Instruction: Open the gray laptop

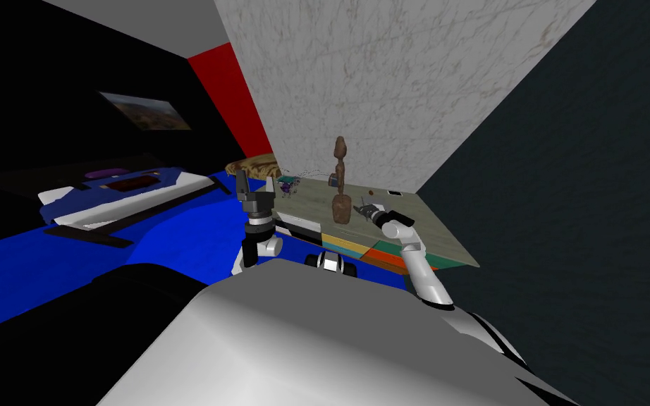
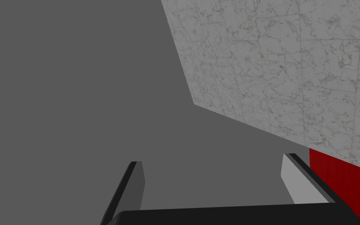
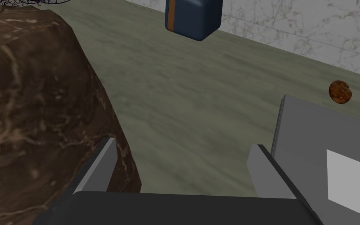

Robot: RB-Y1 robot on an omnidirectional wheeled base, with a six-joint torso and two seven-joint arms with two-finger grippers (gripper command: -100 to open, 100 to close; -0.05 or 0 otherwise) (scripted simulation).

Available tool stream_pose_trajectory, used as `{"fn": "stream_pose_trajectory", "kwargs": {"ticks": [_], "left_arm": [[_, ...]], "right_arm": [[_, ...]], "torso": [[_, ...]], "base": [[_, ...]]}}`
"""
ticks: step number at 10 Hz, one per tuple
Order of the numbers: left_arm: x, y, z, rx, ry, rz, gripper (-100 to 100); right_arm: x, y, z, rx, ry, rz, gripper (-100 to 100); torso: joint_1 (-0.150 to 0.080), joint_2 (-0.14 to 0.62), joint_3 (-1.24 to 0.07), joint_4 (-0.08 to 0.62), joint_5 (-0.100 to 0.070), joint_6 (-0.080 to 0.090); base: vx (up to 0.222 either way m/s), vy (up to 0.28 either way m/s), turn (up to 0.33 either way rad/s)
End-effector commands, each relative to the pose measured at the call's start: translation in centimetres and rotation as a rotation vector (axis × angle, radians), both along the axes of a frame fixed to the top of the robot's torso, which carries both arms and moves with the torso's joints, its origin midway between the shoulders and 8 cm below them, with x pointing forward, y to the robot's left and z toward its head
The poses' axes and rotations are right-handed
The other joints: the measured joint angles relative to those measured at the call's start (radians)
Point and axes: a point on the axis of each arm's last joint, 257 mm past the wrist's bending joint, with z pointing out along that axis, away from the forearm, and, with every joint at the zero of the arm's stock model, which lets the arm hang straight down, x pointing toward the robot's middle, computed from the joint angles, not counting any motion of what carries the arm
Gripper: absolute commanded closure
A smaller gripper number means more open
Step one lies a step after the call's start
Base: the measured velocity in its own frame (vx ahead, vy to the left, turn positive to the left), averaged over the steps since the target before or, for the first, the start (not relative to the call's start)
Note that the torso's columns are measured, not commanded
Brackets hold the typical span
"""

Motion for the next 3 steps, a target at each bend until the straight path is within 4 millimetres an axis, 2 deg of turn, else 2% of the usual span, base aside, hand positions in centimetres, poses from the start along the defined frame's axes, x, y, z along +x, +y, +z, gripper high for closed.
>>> {"fn": "stream_pose_trajectory", "kwargs": {"ticks": [1, 3], "left_arm": [[0.00, 0.00, 0.00, 0.000, 0.000, 0.000, 0], [0.00, 0.00, 0.00, 0.000, 0.000, 0.000, 0]], "right_arm": [[0.00, 0.00, 0.00, 0.000, 0.000, 0.000, 0], [0.00, 0.00, 0.00, 0.000, 0.000, 0.000, 0]], "torso": [[0.001, 0.000, 0.000, 0.000, 0.000, 0.000], [0.001, 0.000, 0.000, 0.000, 0.000, 0.000]], "base": [[0.000, 0.000, 0.000], [0.000, 0.000, 0.000]]}}
